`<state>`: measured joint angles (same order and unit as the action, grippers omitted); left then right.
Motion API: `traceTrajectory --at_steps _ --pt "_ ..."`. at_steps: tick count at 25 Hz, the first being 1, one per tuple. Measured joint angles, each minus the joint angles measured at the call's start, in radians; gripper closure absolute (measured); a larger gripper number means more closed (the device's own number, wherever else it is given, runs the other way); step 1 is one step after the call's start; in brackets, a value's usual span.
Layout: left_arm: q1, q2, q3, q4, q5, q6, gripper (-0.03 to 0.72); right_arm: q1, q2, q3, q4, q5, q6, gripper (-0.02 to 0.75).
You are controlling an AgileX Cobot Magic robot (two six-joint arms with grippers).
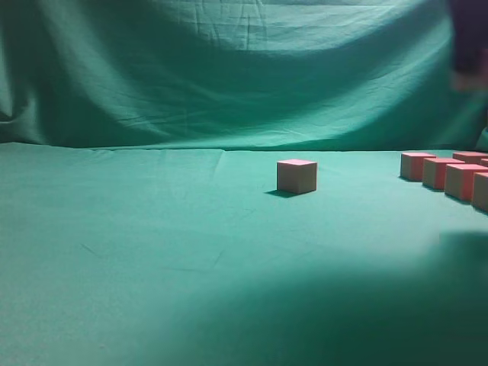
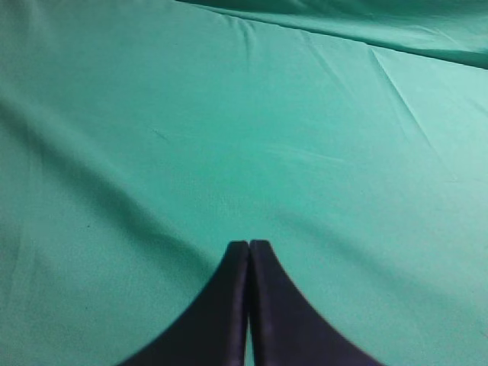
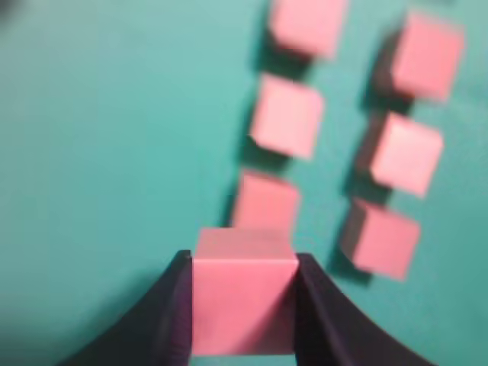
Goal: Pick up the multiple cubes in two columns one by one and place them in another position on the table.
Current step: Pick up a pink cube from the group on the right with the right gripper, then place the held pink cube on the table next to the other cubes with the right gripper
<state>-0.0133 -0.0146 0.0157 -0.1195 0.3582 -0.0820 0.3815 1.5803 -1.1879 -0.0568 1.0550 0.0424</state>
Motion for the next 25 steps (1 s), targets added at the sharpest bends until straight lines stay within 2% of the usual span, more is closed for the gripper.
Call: traceTrajectory --at_steps 7,12,17,25 --pt "0.000 0.000 0.000 0.000 0.000 0.000 0.688 0.192 0.108 -0.334 0.002 0.045 -0.154 0.475" --pt "0.000 0.000 0.000 0.000 0.000 0.000 0.688 0.274 0.323 -0.581 0.003 0.161 -0.296 0.475" --pt "0.000 0.000 0.000 0.000 0.000 0.000 0.688 0.307 0.504 -0.748 0.008 0.177 -0.478 0.475" --pt "0.000 0.000 0.000 0.000 0.000 0.000 0.688 0.311 0.602 -0.782 0.011 0.117 -0.701 0.475"
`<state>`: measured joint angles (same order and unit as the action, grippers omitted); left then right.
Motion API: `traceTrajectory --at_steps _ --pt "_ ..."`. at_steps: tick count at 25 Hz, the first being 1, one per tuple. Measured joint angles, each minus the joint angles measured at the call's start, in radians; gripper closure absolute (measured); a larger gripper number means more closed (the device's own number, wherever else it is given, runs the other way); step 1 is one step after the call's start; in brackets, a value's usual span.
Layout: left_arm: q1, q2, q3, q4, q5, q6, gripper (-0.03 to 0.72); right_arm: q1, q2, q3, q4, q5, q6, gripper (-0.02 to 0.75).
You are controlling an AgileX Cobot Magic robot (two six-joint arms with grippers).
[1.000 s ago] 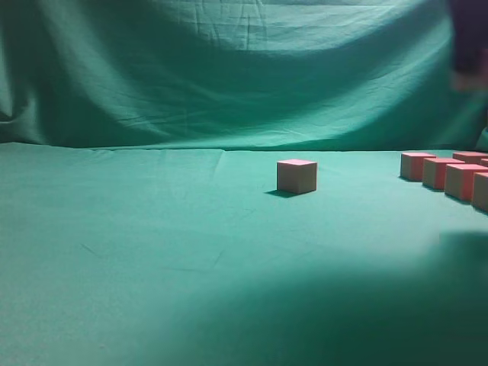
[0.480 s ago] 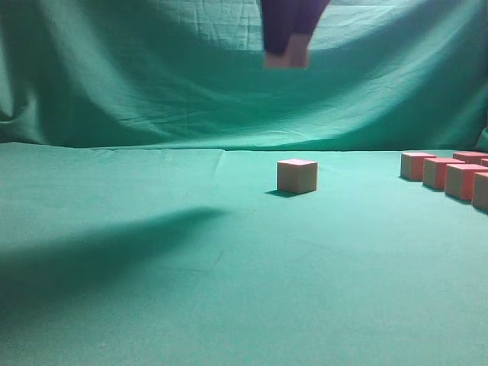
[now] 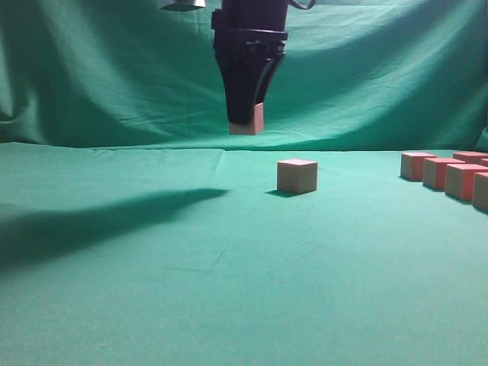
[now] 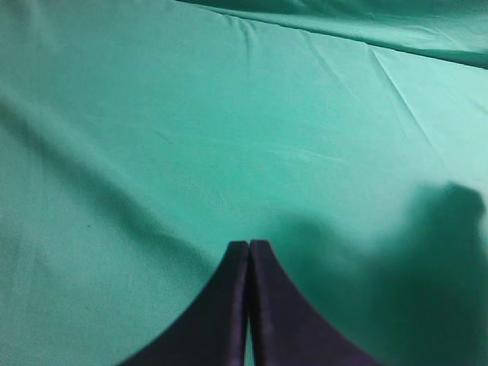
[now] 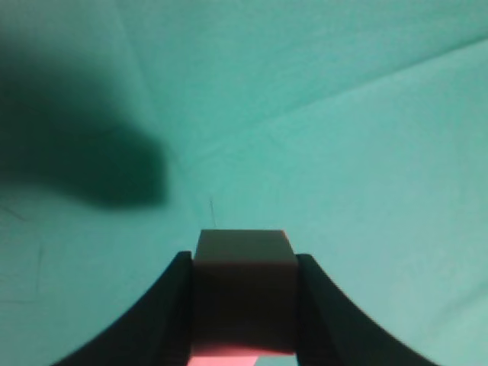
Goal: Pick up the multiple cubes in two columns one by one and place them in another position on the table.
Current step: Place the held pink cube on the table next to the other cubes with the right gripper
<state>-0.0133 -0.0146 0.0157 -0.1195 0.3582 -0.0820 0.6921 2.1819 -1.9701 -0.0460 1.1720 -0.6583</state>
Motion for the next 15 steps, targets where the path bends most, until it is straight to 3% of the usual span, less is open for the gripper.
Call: traceTrajectory --at_steps 15 --pt "0.000 0.000 0.000 0.000 0.000 0.000 0.688 0.000 0.081 -0.002 0.005 -0.046 -0.111 0.475"
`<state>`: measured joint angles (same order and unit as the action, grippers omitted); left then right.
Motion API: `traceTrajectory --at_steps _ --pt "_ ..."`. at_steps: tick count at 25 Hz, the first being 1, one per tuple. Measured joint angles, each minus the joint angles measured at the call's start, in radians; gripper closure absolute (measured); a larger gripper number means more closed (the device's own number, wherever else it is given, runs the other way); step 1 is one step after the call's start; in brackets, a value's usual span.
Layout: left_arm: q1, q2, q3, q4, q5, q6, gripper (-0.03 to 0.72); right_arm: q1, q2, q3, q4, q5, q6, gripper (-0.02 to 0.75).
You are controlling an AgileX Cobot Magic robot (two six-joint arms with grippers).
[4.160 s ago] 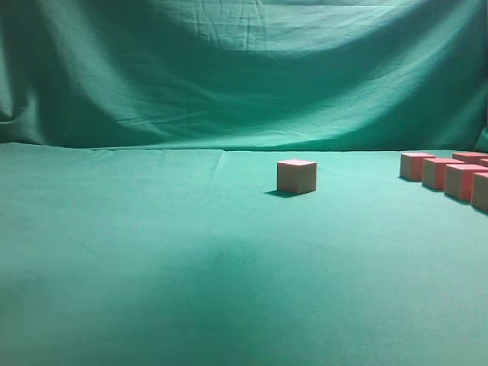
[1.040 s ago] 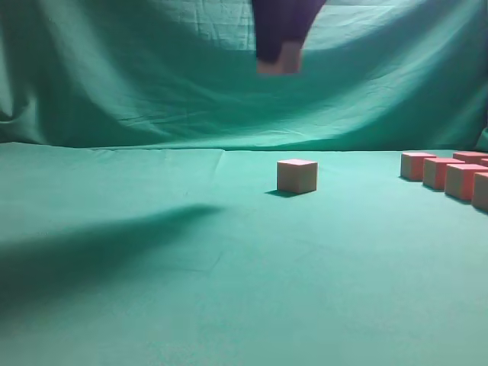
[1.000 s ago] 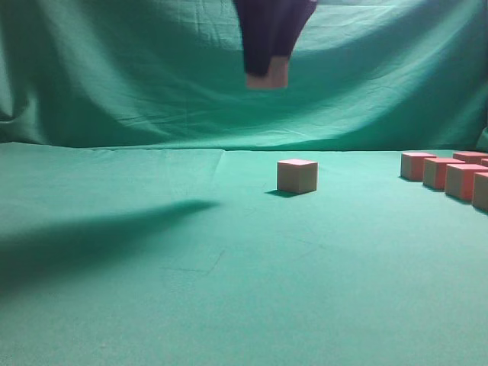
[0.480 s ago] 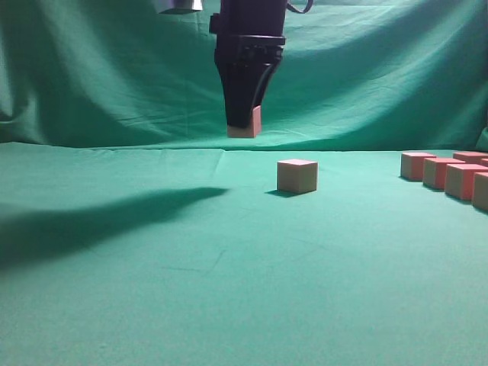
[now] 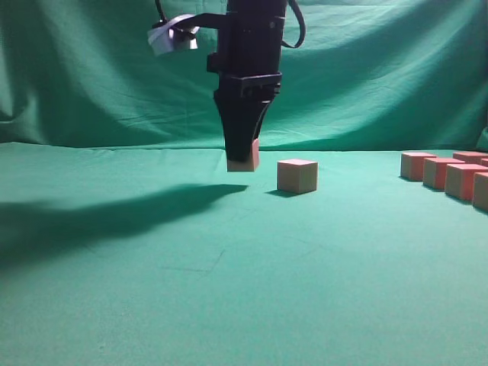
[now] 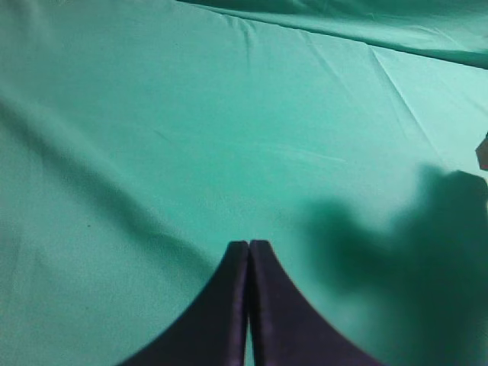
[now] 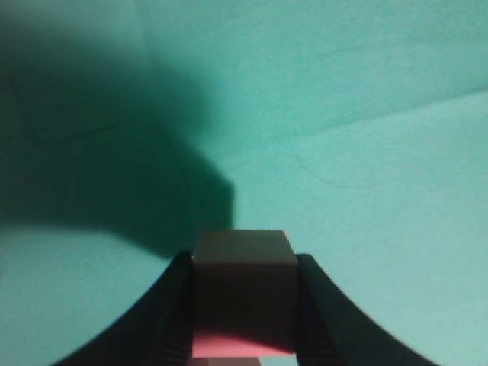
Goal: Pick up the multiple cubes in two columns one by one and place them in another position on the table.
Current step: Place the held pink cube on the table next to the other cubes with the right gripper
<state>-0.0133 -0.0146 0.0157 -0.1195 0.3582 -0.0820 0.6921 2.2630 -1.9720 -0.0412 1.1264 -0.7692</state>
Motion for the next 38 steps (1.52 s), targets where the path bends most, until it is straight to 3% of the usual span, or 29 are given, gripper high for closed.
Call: traceTrajectory --at_steps 37,38 --pt "0.000 0.000 0.000 0.000 0.000 0.000 0.688 -0.028 0.043 -0.008 0.033 -0.007 0.005 0.475" --pt "0.000 0.000 0.000 0.000 0.000 0.000 0.688 -0.028 0.044 -0.008 0.033 -0.007 0.012 0.433"
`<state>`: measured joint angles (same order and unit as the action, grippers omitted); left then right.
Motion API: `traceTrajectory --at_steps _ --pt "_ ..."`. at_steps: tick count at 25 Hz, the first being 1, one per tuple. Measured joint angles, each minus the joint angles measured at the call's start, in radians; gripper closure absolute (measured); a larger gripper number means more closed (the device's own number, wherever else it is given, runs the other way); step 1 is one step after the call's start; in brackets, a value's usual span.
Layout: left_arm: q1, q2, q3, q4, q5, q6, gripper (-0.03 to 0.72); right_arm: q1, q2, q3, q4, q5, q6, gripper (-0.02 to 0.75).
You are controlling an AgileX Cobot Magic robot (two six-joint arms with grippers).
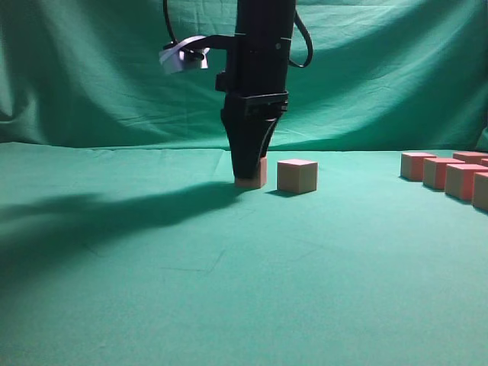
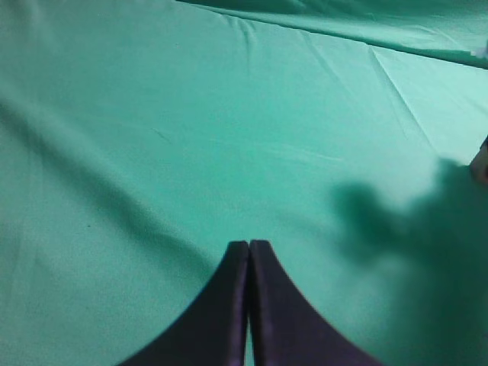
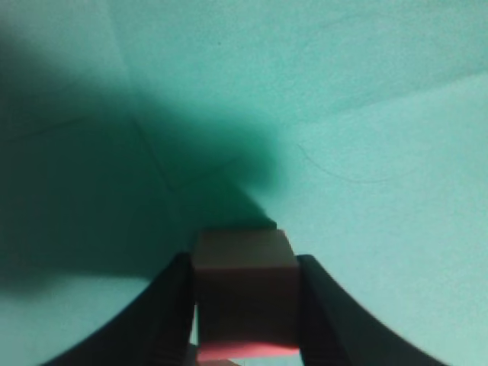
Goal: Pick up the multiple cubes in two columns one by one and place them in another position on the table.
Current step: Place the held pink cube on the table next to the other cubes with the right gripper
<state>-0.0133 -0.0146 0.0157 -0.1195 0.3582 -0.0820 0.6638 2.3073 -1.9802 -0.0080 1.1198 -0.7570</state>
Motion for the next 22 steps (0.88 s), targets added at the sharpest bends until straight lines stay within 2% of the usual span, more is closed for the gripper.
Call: traceTrajectory --at_steps 2,7,9,12,13,18,20,22 --pt "0.000 0.000 0.000 0.000 0.000 0.000 0.688 0.000 0.000 0.000 0.000 0.000 0.015 0.366" --pt "0.000 0.000 0.000 0.000 0.000 0.000 0.688 0.000 0.000 -0.013 -0.002 0.002 0.042 0.138" --pt "0.000 0.000 0.000 0.000 0.000 0.000 0.688 0.000 0.000 -0.047 -0.009 0.007 0.095 0.081" --pt "0.000 0.000 0.000 0.000 0.000 0.000 0.688 0.000 -0.009 -0.104 -0.027 0.015 0.185 0.097" --pt "0.000 0.000 0.000 0.000 0.000 0.000 0.688 0.000 -0.019 -0.116 -0.032 0.031 0.198 0.057" --pt "0.000 0.000 0.000 0.000 0.000 0.000 0.688 0.000 -0.118 -0.142 -0.061 0.113 0.261 0.071" --pt "0.000 0.000 0.000 0.000 0.000 0.000 0.688 0.000 -0.169 -0.142 -0.087 0.121 0.293 0.132" --pt "0.000 0.000 0.000 0.000 0.000 0.000 0.688 0.000 -0.228 -0.142 -0.115 0.123 0.354 0.126"
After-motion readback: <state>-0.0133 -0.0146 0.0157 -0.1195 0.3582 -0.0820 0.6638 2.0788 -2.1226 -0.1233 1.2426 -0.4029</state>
